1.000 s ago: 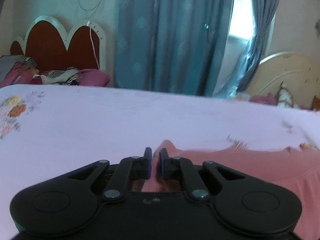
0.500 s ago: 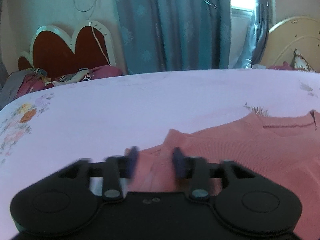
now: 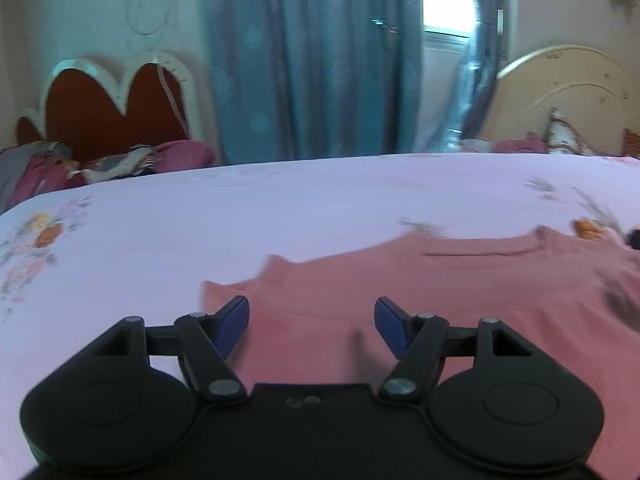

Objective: Fold small clothes

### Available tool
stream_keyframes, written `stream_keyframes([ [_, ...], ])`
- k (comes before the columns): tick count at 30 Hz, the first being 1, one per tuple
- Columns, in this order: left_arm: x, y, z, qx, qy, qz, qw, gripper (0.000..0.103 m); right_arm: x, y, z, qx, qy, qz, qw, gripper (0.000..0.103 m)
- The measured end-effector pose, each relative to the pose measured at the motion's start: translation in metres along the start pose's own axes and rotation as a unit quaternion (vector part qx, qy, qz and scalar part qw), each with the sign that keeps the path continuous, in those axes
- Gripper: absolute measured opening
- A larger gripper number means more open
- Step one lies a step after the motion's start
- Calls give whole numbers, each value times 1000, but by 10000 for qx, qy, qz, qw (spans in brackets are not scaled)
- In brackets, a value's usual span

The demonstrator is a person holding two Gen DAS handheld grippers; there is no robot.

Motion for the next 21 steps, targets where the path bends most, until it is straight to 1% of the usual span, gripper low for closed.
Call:
stream_keyframes([
  [1, -2, 7, -1, 11, 11, 80, 10000, 68, -2, -8, 3, -66, -24, -51, 10000, 75],
  [2, -4, 17, -3, 16, 12, 187, 9998, 68, -2, -14, 6, -70, -78, -125, 9999, 63],
  [4, -6, 33, -4, 29, 6, 318, 9995, 68, -1, -27, 14, -55, -250, -220, 9994, 48],
  [7, -4, 53, -2, 63, -33, 458, 9989, 68, 1, -46, 32, -220, -474, -330, 9981, 34],
  [10, 1, 64, 7, 104, -124, 473, 9987, 68, 3, -58, 51, -446, -610, -379, 9964, 34],
  [13, 8, 66, 21, 128, -271, 393, 9988, 68, 5, -56, 64, -635, -699, -292, 9951, 34],
  [15, 12, 60, 32, 94, -379, 304, 9988, 68, 6, -47, 71, -707, -778, -188, 9943, 34],
  [17, 13, 50, 43, -23, -445, 269, 9986, 72, 4, -31, 74, -718, -806, -55, 9941, 34],
  [19, 11, 37, 52, -138, -461, 192, 9987, 77, -1, -13, 76, -672, -812, 105, 9944, 34],
  [21, 7, 26, 60, -200, -505, 104, 9985, 78, -8, 7, 76, -557, -767, 206, 9953, 34],
])
Point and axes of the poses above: each gripper's, at about its wrist camera, not at the fingertips, and x roughly the way its jaws point, y to its right, z to its underside, the point moved 10 cm from there along x, roughly the way its jaws point, and after that the axes turned 13 degrees about x, right-handed, at the moved point
